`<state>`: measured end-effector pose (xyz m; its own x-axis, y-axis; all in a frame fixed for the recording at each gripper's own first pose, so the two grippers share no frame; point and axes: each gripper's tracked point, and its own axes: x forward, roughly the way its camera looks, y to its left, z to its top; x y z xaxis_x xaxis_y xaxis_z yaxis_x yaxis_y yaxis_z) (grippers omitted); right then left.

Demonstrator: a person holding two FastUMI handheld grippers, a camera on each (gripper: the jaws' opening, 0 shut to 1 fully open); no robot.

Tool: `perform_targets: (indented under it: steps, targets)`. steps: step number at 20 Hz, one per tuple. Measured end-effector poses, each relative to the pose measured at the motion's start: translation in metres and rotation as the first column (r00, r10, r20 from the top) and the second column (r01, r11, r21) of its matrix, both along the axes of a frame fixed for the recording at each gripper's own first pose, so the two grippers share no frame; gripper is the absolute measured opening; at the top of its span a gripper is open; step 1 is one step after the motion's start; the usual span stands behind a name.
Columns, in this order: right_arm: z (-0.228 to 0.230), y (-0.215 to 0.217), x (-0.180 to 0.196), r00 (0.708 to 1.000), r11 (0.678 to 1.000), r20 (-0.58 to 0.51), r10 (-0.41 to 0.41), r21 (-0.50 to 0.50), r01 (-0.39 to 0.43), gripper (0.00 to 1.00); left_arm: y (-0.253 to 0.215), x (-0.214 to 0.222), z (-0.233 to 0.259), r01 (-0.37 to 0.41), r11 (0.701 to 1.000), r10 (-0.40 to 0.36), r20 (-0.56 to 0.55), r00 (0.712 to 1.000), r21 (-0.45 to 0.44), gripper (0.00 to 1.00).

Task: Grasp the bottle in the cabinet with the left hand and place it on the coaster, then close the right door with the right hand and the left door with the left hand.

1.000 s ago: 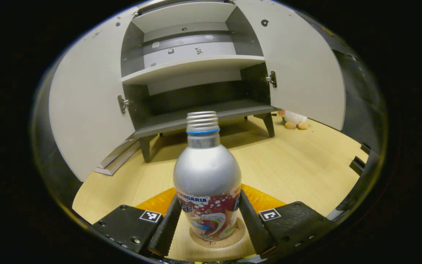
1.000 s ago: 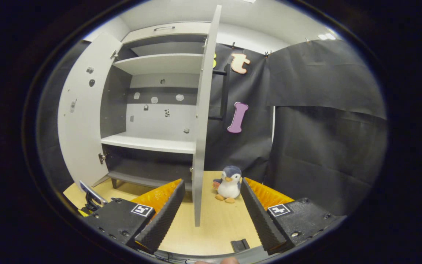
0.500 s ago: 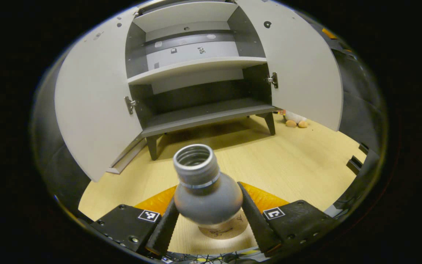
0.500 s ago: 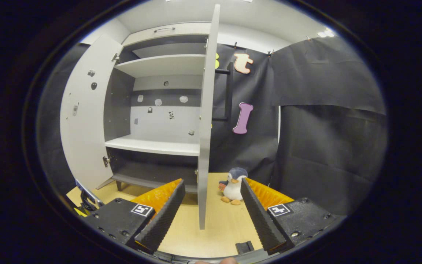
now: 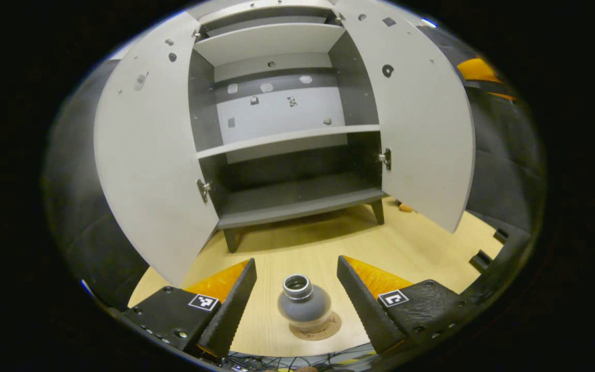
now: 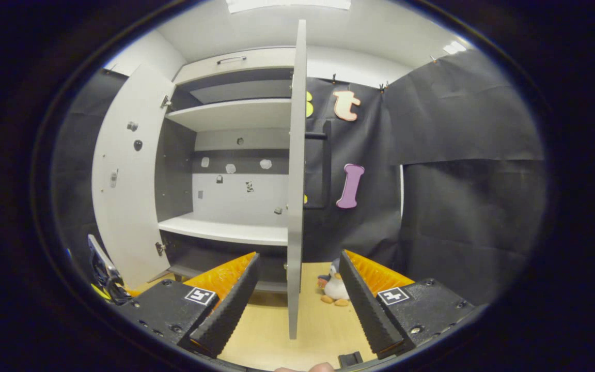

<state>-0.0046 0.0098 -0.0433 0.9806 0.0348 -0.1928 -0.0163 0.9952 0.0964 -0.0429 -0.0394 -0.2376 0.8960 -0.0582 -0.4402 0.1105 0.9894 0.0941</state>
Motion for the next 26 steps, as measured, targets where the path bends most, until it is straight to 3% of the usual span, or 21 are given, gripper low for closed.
perform_targets:
  steps: [5, 11, 18, 26]
  targets:
    - [0.028, 0.017, 0.009, 0.996, 0.998, 0.069, 0.055, 0.031, -0.057, 0.99, 0.016, 0.012, 0.090, -0.046, 0.999, 0.047, 0.125, 0.991, -0.013, 0.97]
    - [0.053, 0.030, 0.019, 0.988, 0.995, 0.121, 0.093, 0.034, -0.098, 0.99, 0.051, 0.015, 0.188, -0.108, 0.992, 0.123, 0.262, 0.957, -0.073, 0.96]
    - [0.089, 0.036, 0.020, 0.978, 0.991, 0.173, 0.113, 0.050, -0.124, 0.99, 0.104, 0.003, 0.260, -0.217, 0.966, 0.252, 0.327, 0.911, -0.142, 0.97]
    - [0.115, 0.041, 0.019, 0.964, 0.989, 0.235, 0.126, 0.046, -0.141, 0.99, 0.138, -0.017, 0.327, -0.257, 0.961, 0.276, 0.460, 0.844, -0.103, 0.97]
